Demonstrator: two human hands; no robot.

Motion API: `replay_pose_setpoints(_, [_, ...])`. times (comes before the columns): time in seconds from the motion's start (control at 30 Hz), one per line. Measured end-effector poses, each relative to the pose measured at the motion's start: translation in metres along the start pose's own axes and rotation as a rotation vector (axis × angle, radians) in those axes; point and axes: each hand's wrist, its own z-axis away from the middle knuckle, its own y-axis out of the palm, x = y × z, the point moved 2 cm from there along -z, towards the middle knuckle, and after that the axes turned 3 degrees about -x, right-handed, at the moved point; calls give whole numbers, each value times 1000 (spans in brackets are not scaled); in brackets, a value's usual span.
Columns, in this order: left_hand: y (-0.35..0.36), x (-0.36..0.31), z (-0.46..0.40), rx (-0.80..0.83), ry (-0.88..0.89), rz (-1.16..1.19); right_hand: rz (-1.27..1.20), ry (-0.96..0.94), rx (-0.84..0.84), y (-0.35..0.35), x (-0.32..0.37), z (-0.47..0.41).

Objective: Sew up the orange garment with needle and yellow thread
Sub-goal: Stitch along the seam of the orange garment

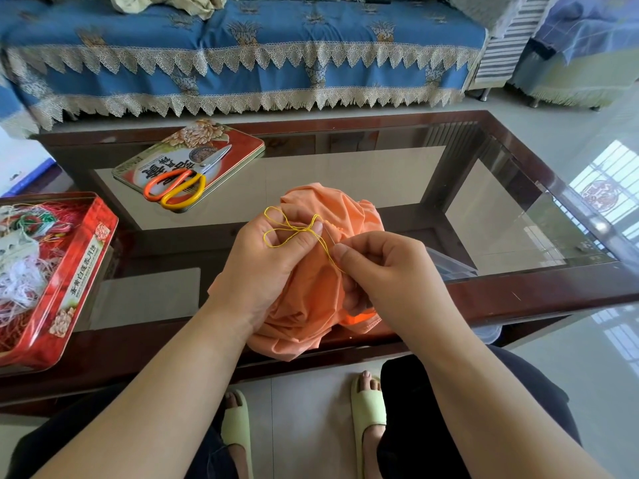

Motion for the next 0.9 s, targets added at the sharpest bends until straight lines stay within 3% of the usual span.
replay_pose_setpoints(0.5, [1, -1, -1, -10, -42, 120, -48, -7, 8, -1, 0, 1])
replay_pose_setpoints(0.9, [1, -7, 4, 11, 106, -145, -9, 6, 6, -2, -1, -1])
